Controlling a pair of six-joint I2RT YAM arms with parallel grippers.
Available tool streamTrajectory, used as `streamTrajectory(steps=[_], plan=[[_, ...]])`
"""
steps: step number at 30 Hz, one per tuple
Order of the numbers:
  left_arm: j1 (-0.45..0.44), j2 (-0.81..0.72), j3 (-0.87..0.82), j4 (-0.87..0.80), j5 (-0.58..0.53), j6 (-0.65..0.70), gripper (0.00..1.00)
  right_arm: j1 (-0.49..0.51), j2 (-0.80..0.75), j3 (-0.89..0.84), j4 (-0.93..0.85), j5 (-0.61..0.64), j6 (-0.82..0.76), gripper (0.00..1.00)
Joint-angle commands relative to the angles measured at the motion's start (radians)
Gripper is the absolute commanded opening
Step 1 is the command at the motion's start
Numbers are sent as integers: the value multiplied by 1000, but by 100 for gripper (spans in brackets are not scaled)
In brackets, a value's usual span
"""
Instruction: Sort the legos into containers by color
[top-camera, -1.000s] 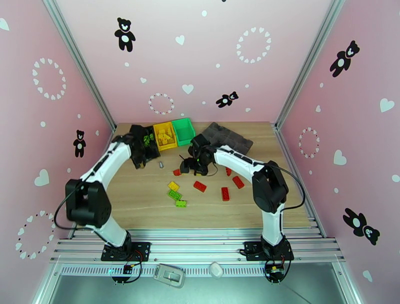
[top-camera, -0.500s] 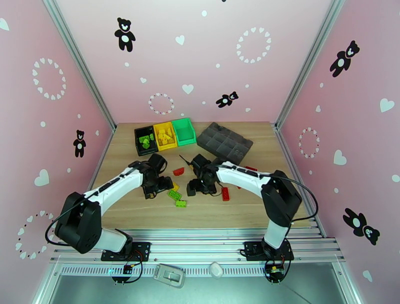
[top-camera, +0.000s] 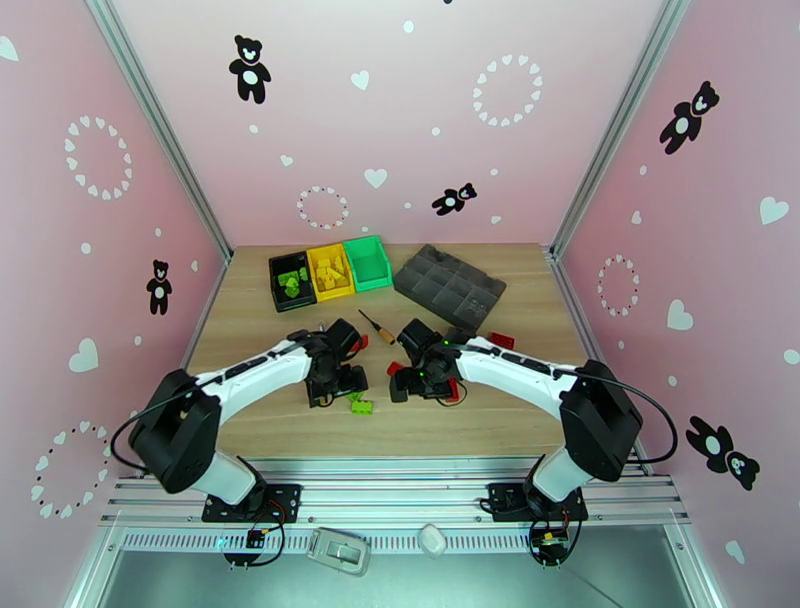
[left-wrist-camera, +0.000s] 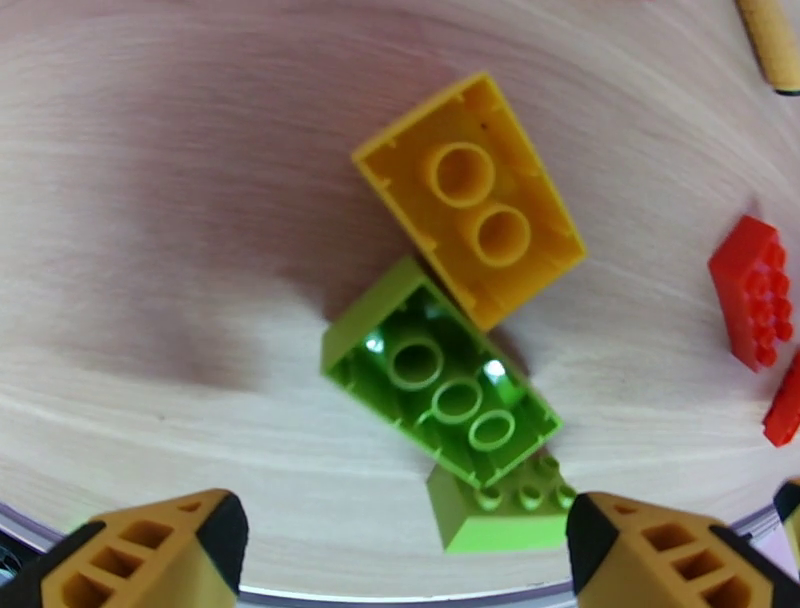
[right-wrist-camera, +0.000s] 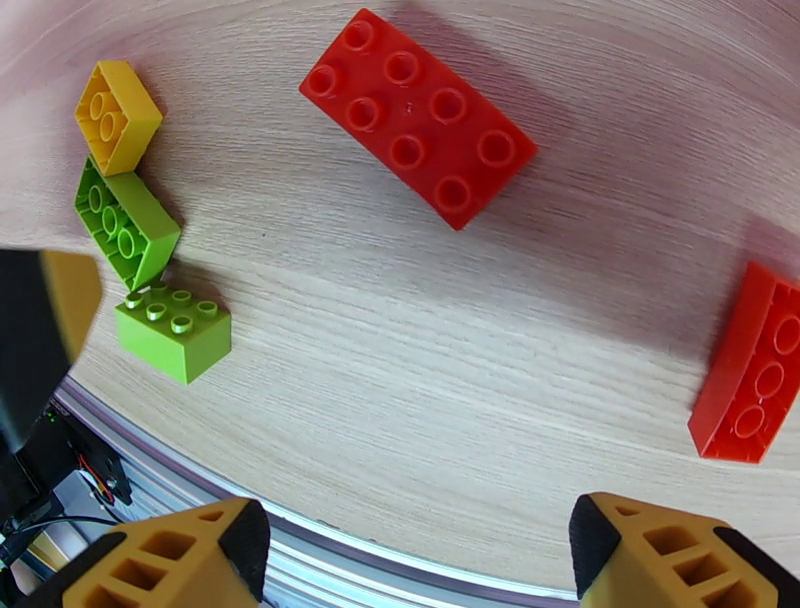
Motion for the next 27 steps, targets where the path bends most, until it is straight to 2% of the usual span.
streamTrajectory(steps=[1, 13, 22, 27], plan=[[-6, 38, 26, 21, -23, -25, 89, 2, -39, -12, -13, 21, 18, 84], [-5, 175, 115, 61, 0, -35, 83, 2, -38, -10, -11, 19, 19, 84], [-5, 201, 113, 47, -5, -15, 60, 2, -30, -4, -8, 21, 16, 84], [-4, 195, 125, 37, -16, -6, 52, 2, -11, 3, 4, 10, 13, 84]])
